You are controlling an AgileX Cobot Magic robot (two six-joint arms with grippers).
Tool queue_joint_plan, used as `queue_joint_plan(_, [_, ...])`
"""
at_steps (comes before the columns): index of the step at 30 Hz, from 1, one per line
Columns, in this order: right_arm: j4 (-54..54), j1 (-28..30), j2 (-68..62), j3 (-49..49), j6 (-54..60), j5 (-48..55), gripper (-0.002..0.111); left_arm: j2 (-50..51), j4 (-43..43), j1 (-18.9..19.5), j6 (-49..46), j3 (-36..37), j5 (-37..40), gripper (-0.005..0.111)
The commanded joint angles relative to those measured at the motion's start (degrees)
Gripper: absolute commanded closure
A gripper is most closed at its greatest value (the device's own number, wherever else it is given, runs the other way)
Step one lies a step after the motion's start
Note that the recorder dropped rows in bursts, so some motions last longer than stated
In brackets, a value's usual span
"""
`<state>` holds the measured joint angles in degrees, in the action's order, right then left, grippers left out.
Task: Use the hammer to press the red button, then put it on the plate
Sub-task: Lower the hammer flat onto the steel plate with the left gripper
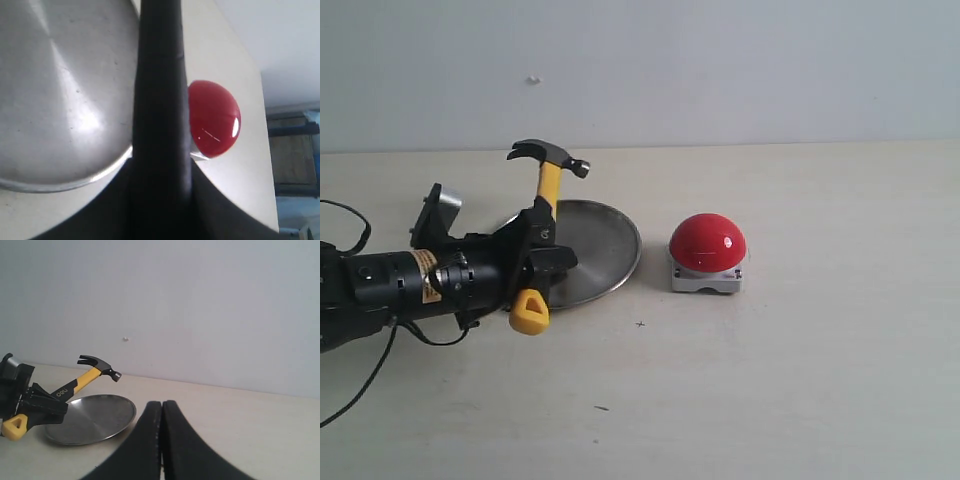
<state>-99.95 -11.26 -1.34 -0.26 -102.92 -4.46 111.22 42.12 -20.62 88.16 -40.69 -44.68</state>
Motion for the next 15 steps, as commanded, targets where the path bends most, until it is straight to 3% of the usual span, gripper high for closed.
queue_joint_plan(1, [0.0, -0.1, -0.3, 0.3, 0.3, -0.4, 0.108, -0.2, -1.9, 0.1, -0.7, -1.0, -2.0, 0.107])
queue_joint_plan(15, [0.0, -0.1, -0.3, 0.3, 0.3, -0.4, 0.108, 0.9, 3.2, -0.1, 5.9, -5.0, 4.0, 0.107])
